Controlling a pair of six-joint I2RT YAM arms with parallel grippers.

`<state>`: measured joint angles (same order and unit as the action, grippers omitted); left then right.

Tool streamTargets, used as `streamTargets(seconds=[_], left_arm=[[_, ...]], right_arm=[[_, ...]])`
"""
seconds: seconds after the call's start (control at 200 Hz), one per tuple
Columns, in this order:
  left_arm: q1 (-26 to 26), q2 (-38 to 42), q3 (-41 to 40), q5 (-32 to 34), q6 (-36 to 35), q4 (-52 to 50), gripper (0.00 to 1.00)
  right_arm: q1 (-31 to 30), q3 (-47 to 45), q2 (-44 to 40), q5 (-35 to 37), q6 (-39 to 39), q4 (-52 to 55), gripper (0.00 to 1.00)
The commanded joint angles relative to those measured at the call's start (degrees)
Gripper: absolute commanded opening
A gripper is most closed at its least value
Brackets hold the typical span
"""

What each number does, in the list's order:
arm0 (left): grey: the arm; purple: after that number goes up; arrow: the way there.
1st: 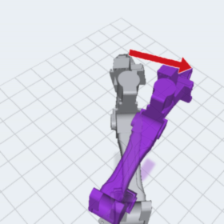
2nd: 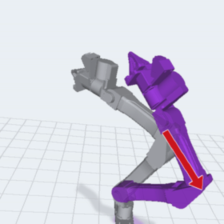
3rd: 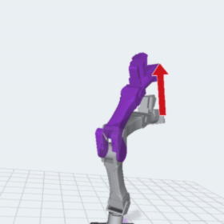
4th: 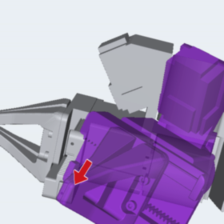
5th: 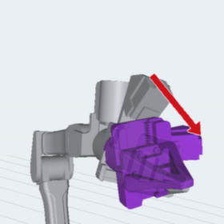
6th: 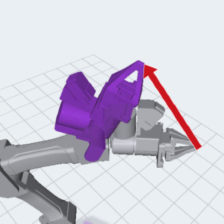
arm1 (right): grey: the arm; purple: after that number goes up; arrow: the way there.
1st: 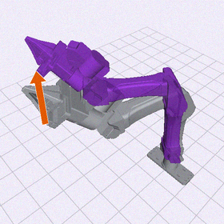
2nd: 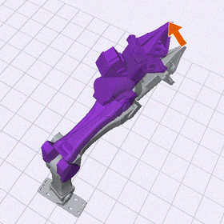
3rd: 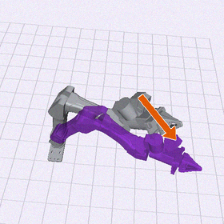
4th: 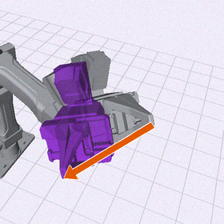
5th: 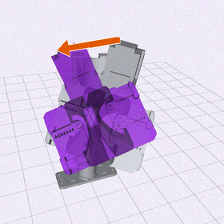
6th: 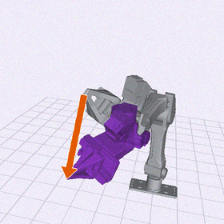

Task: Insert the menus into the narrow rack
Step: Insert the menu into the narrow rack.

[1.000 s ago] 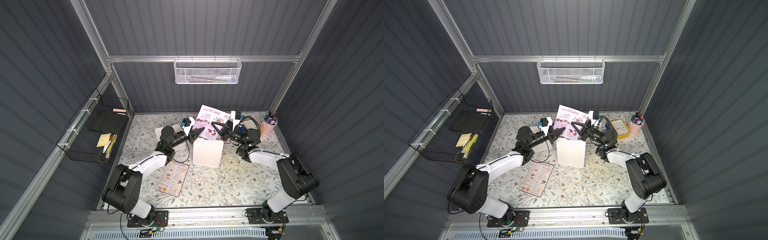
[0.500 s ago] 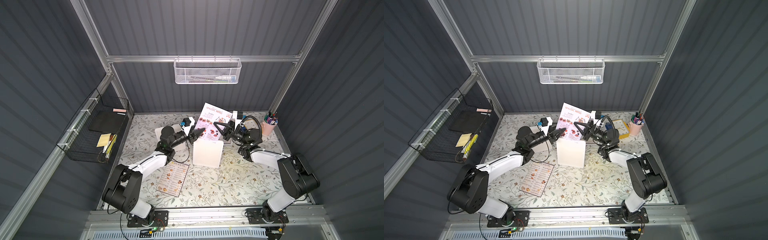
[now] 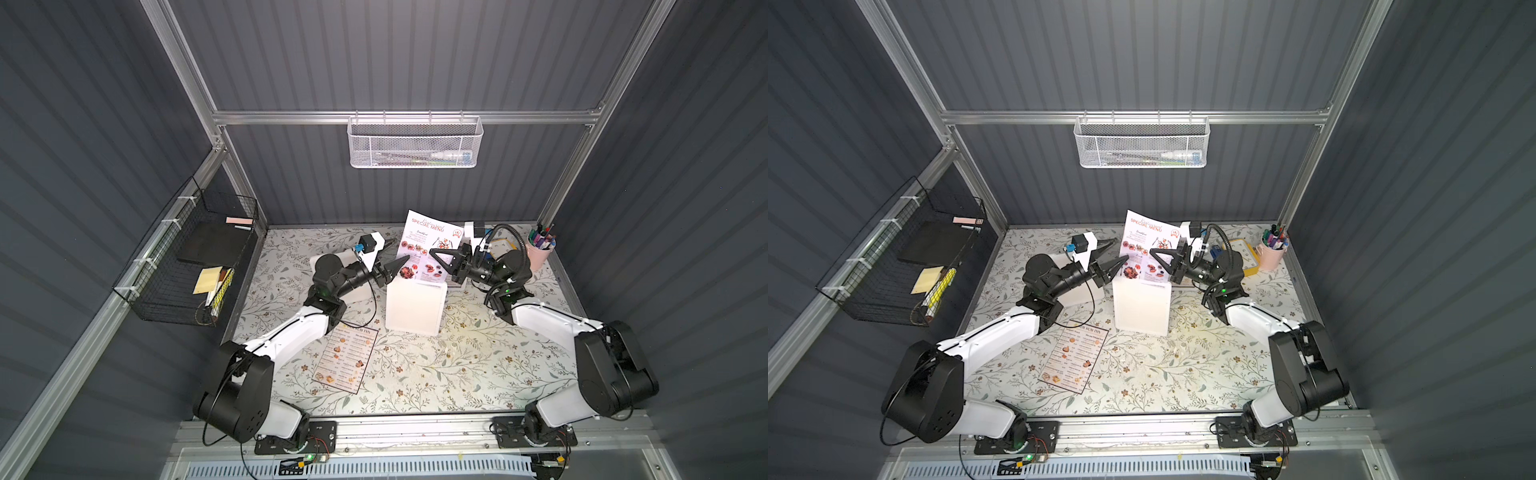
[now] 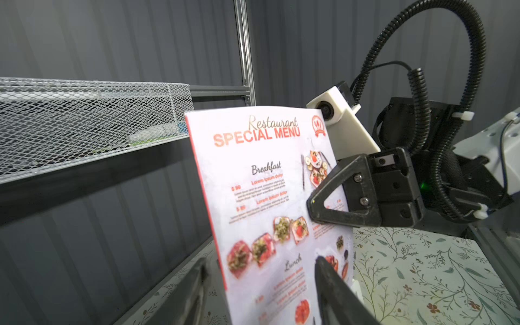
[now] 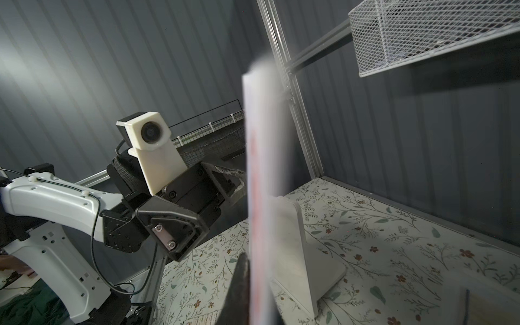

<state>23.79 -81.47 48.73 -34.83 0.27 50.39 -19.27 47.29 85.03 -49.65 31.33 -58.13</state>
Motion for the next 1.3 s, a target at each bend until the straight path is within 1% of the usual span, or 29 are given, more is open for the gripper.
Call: streamTargets(seconds=[0.0,0.115,0.335,0.635,0.825,1.001,1.111,1.296], left_arm=[[-0.33,1.66,-1.07,1.93,1.14,0.09,0.63],[-0.37,2.27,-1.57,2.35,1.34,0.11,0.64],[-0.34,3.9,-2.68,3.19,1.49,0.23,0.66],[-0.35,5.36,-3.58,4.49,1.49,0.14,0.67],[-0.36,5.09,-3.55,4.51,1.48,0.23,0.67],[-0.39,4.88,-3.55,4.68,1.32,0.25,0.67],[-0.33,4.92,-3.52,4.59,1.23,0.33,0.67],[-0.33,4.83,-3.55,4.75,1.23,0.33,0.67]], right_arm=[[-0.07,1.32,-3.82,1.11,-7.49,12.06,0.0],[0.0,1.32,-4.95,1.79,-8.73,14.11,0.0],[-0.06,2.9,-4.7,0.18,-9.67,17.85,0.0],[-0.07,6.18,-1.66,-0.36,-9.8,19.64,0.0],[-0.07,7.89,1.53,3.78,-9.09,18.34,0.0],[-0.07,8.0,3.17,3.81,-8.3,16.56,0.0],[-0.07,7.4,3.47,4.51,-8.85,15.86,0.0],[0.43,6.16,2.75,8.63,-11.61,15.98,0.0]])
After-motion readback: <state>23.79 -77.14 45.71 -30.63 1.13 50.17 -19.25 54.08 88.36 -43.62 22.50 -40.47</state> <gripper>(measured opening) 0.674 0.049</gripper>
